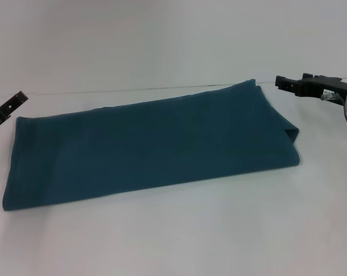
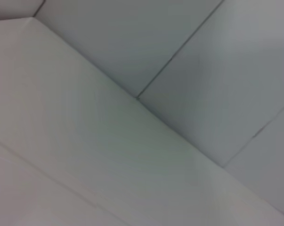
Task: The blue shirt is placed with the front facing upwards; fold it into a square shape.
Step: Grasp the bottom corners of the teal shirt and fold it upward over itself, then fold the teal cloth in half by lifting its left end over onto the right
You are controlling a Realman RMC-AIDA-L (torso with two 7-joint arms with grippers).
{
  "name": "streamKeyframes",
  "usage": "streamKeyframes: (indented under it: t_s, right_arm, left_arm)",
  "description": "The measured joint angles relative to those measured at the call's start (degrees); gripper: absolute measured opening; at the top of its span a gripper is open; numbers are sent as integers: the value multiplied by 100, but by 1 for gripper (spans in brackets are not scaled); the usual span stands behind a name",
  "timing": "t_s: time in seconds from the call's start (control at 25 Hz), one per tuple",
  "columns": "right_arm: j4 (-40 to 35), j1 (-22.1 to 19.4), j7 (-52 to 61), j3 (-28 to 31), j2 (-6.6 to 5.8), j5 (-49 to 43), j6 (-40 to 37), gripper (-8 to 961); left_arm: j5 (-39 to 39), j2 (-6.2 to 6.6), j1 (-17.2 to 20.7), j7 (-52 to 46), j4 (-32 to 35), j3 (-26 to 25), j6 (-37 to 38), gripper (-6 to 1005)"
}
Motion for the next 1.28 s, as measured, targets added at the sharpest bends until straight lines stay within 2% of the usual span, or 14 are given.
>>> streamKeyframes:
  t_s: [0.12, 0.4, 0.6, 0.8, 0.92, 1.08, 1.28]
  right_arm:
    - [-52, -33, -197, -8, 9, 14, -33, 811]
    - [-662, -285, -338, -44, 192, 26, -489, 899]
    - [-865, -455, -327, -50, 138, 38, -1215, 935]
    - [-1136, -683, 183, -71, -85, -76, -2230, 930]
    - [-1266, -784, 975, -85, -323, -396, -2642, 931]
    - [-1462, -822, 1936, -90, -624, -1097, -3167, 927]
    - [-1864, -681, 3092, -220, -831, -2037, -3573, 921]
  left_arm:
    - [-1, 51, 10, -47, -123, 257, 171, 795]
    - [-19, 104, 12, -205, -256, 383, 931, 860]
    - [8, 128, 108, -210, -454, 632, 1789, 888]
    - [18, 206, 218, -311, -496, 731, 2449, 887]
    - [20, 277, 305, -503, -504, 845, 2569, 886]
    - [0, 283, 405, -590, -513, 854, 2596, 885]
    - [0, 286, 422, -650, -513, 853, 2601, 884]
